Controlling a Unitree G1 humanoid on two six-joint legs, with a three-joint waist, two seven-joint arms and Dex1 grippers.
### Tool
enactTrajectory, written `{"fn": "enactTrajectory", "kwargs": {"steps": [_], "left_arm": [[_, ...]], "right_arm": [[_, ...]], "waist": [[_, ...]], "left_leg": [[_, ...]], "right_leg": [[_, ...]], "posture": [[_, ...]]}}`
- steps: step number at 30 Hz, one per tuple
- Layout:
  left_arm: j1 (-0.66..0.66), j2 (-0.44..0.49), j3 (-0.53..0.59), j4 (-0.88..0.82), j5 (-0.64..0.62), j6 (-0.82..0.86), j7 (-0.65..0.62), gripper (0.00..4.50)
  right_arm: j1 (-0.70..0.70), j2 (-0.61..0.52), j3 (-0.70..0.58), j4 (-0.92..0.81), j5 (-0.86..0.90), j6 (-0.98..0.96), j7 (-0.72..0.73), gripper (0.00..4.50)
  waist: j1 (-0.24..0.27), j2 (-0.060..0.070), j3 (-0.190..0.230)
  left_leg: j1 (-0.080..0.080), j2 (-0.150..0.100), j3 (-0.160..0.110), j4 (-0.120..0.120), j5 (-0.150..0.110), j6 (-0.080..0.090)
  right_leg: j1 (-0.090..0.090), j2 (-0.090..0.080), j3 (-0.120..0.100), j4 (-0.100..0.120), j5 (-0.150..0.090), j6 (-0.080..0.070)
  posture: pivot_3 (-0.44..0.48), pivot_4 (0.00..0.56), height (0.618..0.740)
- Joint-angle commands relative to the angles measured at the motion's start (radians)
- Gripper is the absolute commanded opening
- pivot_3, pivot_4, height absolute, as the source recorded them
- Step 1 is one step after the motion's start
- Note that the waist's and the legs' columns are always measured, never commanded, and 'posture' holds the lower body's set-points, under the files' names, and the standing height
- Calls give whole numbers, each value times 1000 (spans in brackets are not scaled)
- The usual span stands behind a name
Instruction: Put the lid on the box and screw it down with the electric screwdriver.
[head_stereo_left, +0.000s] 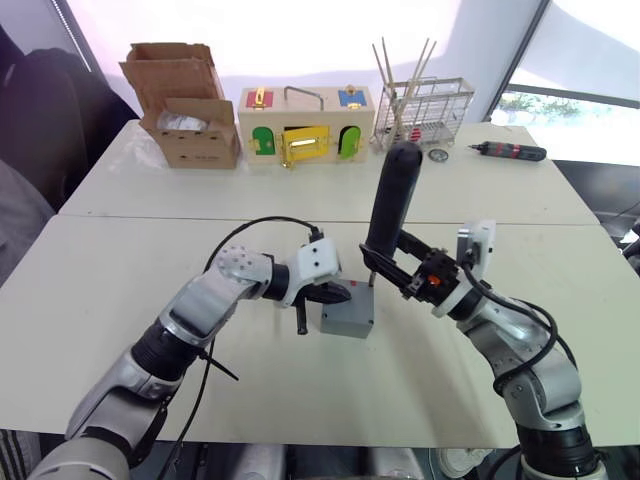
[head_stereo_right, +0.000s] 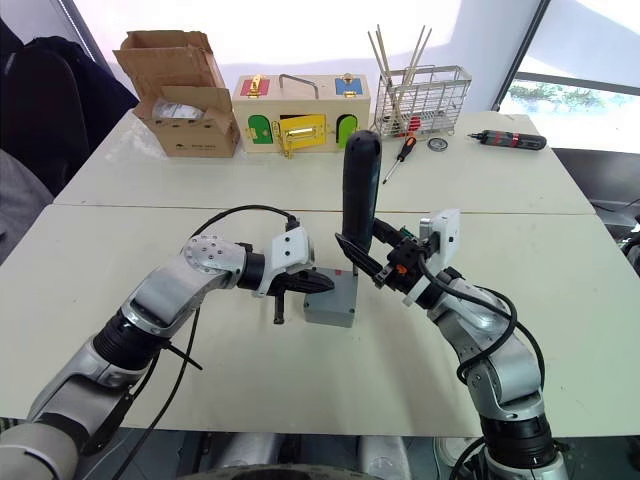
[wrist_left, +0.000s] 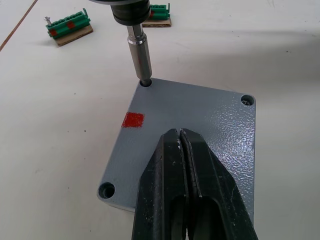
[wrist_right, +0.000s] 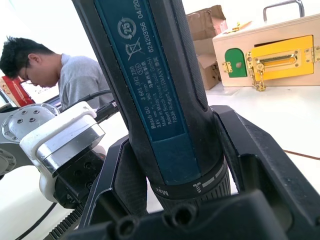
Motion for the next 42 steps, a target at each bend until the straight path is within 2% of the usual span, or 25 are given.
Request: {"fn": "enactTrajectory", "kwargs": {"steps": [1,42], "left_arm": [[14,14,-22,4,25,15,-1,0],[12,12,-21,6,27,9,2,0]], "right_arm": [[79,-3,83,110,-25,67,24,1827],[109,-2,101,153,-75,30,14,1827]], "waist": [[0,0,0],[0,-1,0]], "left_leg": [[0,0,0,0,0,0],[-1,0,0,-3,-1,0]], "right_leg": [[0,0,0,0,0,0],[0,-3,0,-4,-3,-6]], "posture": [[0,150,735],[0,150,735]]}}
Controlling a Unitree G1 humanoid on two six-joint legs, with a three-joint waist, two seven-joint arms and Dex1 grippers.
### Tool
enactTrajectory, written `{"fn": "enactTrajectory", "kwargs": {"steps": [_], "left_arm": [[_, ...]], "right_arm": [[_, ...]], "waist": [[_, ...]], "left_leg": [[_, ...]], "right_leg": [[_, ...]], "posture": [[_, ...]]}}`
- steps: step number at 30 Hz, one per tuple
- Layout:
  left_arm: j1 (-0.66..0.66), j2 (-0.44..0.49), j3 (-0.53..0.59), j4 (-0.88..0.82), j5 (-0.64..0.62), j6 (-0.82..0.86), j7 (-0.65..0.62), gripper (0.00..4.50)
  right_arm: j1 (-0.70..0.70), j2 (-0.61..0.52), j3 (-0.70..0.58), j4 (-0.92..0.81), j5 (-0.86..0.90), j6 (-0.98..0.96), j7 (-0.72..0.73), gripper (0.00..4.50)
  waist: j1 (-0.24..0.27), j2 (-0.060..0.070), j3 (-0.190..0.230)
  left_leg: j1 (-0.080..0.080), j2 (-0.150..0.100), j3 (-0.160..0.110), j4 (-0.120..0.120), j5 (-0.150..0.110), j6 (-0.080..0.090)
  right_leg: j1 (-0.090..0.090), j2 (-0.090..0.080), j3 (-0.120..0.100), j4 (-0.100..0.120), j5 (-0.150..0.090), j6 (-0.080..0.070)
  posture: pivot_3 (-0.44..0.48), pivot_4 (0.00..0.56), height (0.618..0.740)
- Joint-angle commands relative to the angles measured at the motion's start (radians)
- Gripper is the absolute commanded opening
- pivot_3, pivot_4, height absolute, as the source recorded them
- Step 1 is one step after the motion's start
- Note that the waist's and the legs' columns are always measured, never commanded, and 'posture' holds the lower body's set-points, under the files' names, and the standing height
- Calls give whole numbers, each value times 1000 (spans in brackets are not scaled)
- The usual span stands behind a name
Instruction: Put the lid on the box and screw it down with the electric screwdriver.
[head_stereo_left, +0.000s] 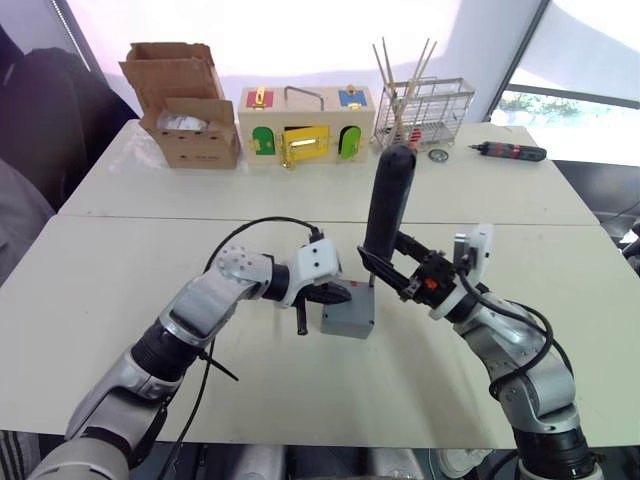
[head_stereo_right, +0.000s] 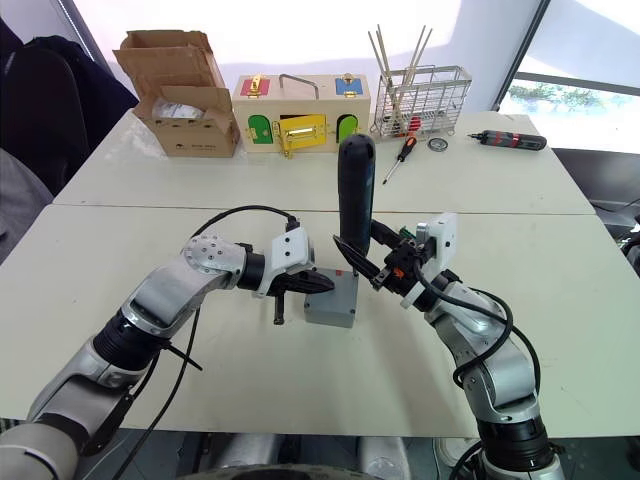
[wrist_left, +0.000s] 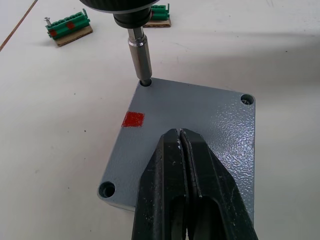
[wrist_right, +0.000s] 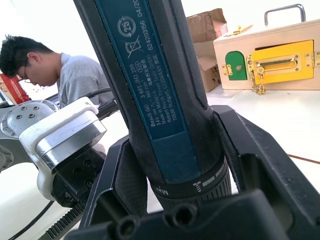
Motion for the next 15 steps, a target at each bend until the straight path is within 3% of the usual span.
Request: {"fn": "enactTrajectory", "kwargs": {"steps": [1,15], "left_arm": [[10,12,-21,7,27,12,2,0],[13,14,-21,10,29,5,0,0]], "right_arm": [[95,-9,78,144,-37,83,14,1827],[65,6,17,52,61,108,12,1827]], "waist": [[0,0,0],[0,-1,3]], "left_leg": [[0,0,0,0,0,0],[-1,0,0,-1,0,0]], "right_leg": [[0,0,0,0,0,0],[-1,-1,0,-2,0,-1]], "posture": [[0,150,735],[0,150,735]]}}
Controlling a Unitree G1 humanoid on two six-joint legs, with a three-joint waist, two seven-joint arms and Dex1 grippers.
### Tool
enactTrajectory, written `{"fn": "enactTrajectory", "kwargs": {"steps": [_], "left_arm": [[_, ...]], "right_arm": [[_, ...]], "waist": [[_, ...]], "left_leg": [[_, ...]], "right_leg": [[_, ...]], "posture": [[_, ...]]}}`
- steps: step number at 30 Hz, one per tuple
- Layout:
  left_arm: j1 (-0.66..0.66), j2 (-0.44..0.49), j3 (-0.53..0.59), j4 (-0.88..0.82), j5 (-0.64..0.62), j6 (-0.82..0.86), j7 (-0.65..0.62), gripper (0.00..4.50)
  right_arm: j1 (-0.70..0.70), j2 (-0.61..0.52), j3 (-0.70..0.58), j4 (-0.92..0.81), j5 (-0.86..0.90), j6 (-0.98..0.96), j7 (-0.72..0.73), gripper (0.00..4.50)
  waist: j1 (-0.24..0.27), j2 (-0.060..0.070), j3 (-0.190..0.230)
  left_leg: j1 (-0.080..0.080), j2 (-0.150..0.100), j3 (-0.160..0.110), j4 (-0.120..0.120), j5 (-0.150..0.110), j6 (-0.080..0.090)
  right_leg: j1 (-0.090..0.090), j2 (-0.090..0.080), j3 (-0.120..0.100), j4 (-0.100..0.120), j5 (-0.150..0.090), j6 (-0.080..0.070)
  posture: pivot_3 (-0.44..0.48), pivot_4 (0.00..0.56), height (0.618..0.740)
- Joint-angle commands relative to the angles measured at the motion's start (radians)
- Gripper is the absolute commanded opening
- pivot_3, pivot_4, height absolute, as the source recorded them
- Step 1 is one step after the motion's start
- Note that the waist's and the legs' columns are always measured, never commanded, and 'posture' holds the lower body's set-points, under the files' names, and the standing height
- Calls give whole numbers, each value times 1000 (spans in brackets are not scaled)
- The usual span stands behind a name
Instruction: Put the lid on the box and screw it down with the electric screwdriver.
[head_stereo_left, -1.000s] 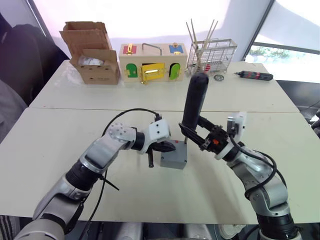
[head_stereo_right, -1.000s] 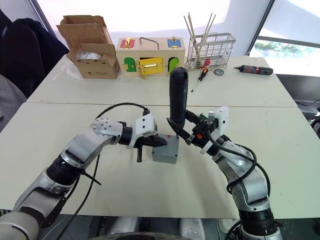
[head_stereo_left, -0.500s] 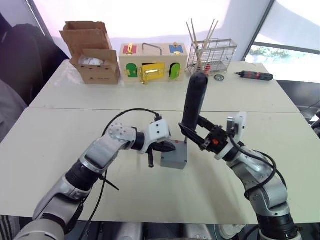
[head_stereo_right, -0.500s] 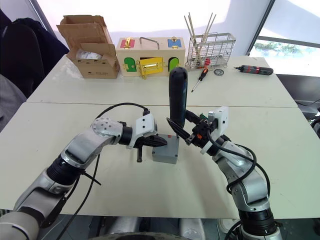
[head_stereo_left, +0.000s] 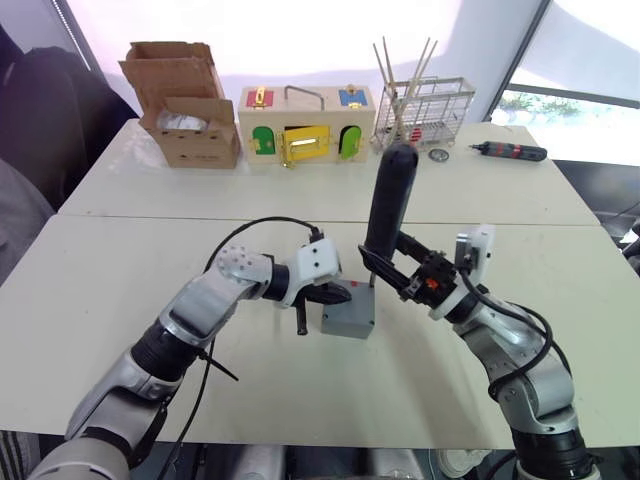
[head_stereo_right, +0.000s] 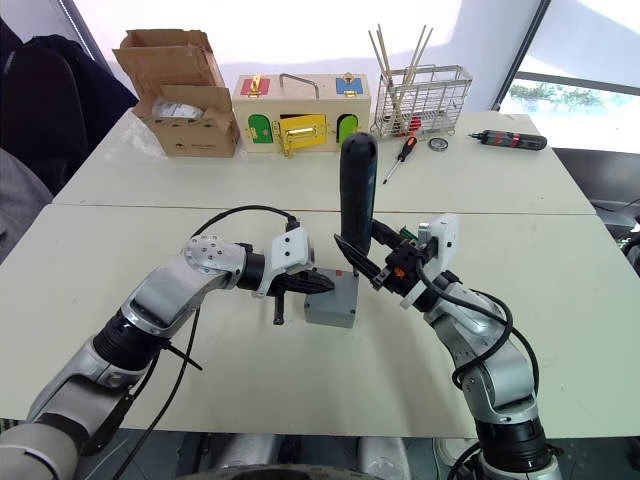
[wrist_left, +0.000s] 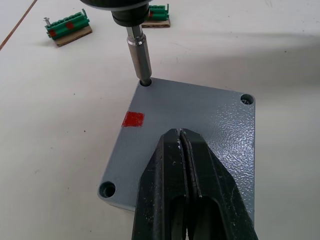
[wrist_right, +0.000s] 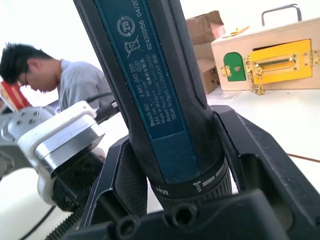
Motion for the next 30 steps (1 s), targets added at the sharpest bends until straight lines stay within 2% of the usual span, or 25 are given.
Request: {"fn": "enactTrajectory", "kwargs": {"steps": [1,6,12,17,27,30], "left_arm": [[14,14,-22,13,29,7,0,0],[13,6,-26,21,31,-1,1,0],[11,4,-27,24,31,-4,2,0],[12,4,-27,23,30,-1,3,0],[22,18,-42,11,39,5,1,0],[22,14,-43,10,41,8,-1,0]], "right_arm": [[45,-15,36,33,29,105,12,1827],[4,-28,-8,-12,88,156,-13,1827],[20,-45,12,-25,90,177,-5,1827],[42,-50,43,2,60,160,5,1827],[114,-39,73,104,-12,55,37,1827],[124,-38,83,108,-17,46,37,1827]], "waist": [[0,0,1],[1,4,8],[1,4,8],[1,4,8],[0,1,5],[-1,0,5]], "left_leg": [[0,0,0,0,0,0],[-2,0,0,0,0,0],[-13,0,0,0,0,0],[-15,0,0,0,0,0],[-10,0,0,0,0,0],[0,0,0,-1,0,0]], "right_leg": [[0,0,0,0,0,0],[-2,0,0,0,0,0],[-9,0,-1,0,1,0],[-10,0,-1,0,1,1],[-8,0,-1,0,1,0],[0,0,-1,-1,0,-1]], "posture": [[0,150,735],[0,150,735],[0,150,735],[0,150,735],[0,150,735],[0,150,735]]}}
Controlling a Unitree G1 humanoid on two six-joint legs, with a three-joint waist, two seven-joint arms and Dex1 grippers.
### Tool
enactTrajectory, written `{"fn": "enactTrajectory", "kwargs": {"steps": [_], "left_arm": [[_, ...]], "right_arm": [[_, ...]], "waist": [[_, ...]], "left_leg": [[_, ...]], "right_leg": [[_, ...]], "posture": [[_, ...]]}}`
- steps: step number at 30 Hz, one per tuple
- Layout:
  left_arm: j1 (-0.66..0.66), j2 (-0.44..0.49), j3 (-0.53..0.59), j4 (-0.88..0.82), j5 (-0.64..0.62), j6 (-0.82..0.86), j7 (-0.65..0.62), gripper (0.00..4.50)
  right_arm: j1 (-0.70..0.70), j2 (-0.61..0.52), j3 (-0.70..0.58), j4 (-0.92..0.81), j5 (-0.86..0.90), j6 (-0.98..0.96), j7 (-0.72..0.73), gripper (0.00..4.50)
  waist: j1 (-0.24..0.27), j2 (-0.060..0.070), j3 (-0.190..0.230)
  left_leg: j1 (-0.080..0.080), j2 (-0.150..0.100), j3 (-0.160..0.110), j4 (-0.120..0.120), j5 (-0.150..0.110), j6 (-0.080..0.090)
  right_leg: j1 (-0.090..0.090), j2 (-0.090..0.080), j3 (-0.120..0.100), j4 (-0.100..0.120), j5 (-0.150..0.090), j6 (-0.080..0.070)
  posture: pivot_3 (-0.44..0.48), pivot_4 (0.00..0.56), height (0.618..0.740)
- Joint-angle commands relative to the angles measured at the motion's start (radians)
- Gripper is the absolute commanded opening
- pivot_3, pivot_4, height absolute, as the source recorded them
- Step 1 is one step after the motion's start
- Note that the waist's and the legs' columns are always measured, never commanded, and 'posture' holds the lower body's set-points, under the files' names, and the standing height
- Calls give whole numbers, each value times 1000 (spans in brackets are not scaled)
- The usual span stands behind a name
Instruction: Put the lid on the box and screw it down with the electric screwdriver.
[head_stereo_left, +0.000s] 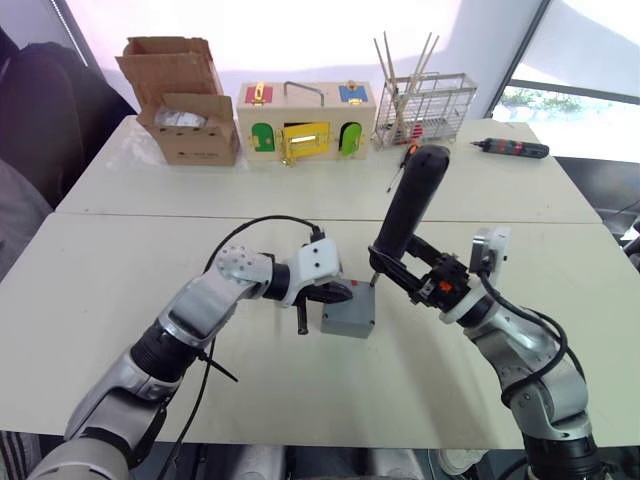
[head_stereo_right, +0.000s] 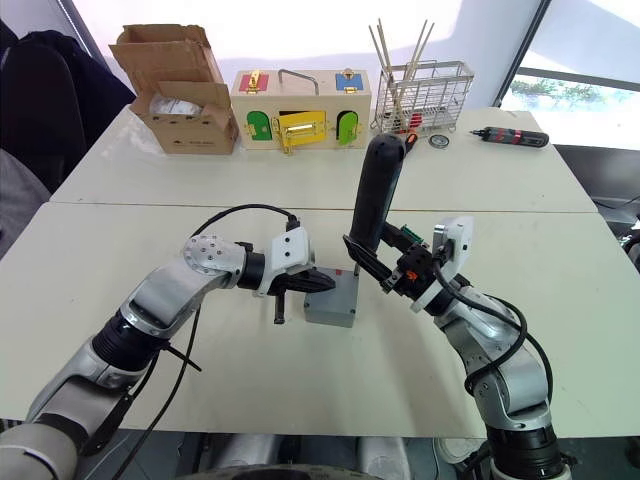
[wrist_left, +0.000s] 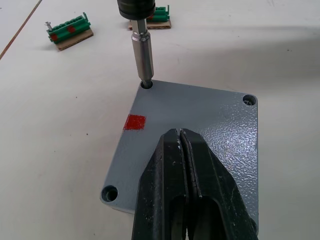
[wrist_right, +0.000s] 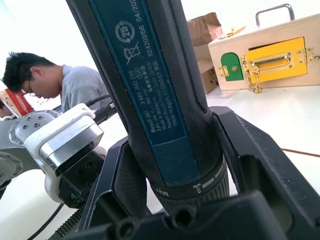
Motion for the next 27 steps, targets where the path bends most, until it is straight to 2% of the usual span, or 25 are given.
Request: {"fn": "enactTrajectory", "kwargs": {"steps": [1,27], "left_arm": [[20,11,-37,19,28,25,-3,0],[23,17,-32,15,34,27,-8,0]], "right_arm": [[87,-3,97,121,-47,77,19,1827],[74,-15,128,157,-87,94,6,1827]], "waist": [[0,0,0],[1,-7,-7]], "left_leg": [[0,0,0,0,0,0],[2,0,0,-13,0,0]], "right_leg": [[0,0,0,0,0,0],[2,0,-1,-14,1,-2]], "posture": [[0,150,735],[0,150,735]]}}
